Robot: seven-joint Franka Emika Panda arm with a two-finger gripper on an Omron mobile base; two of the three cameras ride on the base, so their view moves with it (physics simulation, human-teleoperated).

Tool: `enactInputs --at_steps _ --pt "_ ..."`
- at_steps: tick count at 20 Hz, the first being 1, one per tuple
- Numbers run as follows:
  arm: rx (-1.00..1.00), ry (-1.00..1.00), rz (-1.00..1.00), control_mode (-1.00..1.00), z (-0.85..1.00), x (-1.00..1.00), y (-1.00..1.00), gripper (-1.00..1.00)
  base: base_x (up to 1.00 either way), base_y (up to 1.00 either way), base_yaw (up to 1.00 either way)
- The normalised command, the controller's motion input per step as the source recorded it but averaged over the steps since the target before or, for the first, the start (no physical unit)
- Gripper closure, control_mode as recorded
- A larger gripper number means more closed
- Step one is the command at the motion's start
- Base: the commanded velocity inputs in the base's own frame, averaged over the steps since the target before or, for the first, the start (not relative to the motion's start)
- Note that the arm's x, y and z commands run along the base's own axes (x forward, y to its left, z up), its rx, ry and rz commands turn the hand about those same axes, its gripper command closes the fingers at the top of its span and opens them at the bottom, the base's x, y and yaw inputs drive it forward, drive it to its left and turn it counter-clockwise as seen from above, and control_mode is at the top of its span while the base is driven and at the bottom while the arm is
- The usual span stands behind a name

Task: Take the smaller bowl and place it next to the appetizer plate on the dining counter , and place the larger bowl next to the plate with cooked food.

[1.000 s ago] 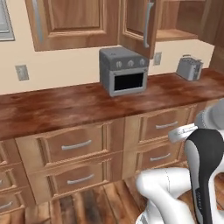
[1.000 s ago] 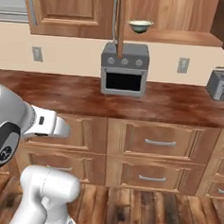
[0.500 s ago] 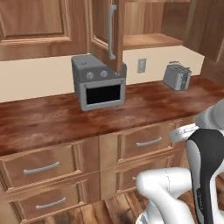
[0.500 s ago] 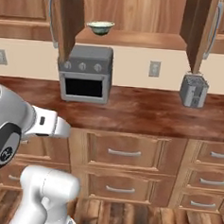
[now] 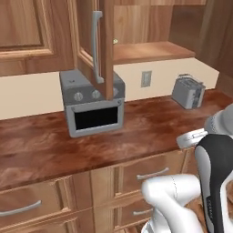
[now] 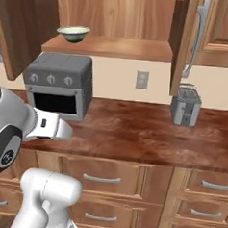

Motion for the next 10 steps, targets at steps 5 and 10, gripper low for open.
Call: enactInputs --at_steps 5,10 --pt "0.0 0.0 0.0 1.0 0.0 0.0 0.0 -1.0 0.71 -0.38 0.09" --pt "0.0 0.0 0.0 1.0 0.0 0.0 0.0 -1.0 0.59 -0.33 0.09"
